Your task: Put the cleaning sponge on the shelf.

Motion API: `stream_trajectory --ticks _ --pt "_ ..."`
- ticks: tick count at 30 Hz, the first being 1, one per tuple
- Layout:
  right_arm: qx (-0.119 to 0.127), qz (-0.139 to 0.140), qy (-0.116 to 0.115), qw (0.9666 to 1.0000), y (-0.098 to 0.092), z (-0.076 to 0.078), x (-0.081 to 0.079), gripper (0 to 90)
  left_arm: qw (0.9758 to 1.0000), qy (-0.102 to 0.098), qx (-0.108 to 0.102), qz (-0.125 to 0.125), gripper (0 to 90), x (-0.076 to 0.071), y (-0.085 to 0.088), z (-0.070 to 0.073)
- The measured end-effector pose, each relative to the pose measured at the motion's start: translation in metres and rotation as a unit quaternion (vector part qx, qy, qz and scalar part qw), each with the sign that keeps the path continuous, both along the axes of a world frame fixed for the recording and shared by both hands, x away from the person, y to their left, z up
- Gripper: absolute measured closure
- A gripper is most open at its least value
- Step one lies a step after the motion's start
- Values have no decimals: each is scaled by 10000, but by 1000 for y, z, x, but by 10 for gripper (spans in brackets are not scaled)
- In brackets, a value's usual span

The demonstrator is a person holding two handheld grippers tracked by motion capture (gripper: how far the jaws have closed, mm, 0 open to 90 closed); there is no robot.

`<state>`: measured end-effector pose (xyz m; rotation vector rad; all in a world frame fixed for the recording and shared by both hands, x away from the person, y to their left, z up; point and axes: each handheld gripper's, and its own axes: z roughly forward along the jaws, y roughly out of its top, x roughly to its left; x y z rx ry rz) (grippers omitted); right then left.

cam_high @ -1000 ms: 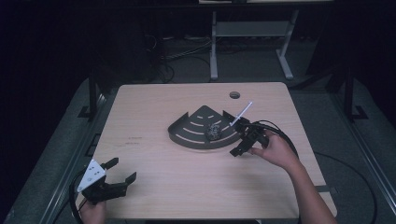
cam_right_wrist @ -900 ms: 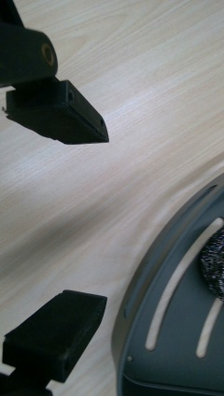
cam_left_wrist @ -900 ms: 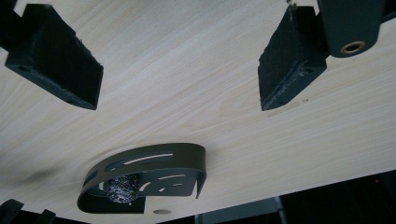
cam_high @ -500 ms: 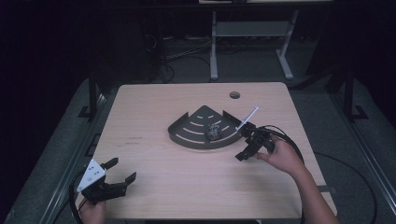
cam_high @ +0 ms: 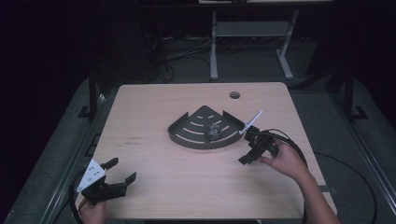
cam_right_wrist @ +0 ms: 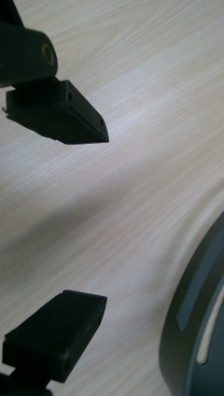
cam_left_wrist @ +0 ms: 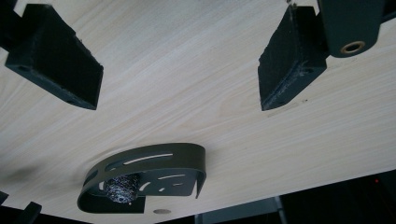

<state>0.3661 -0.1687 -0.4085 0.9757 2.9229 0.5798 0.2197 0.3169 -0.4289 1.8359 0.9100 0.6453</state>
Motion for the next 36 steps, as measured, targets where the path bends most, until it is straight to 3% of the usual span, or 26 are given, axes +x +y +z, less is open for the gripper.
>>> stream_trajectory --ticks 36 --pt "114 -142 -99 9998 -28 -8 -27 172 10000 8 42 -17 135 0 -1 0"
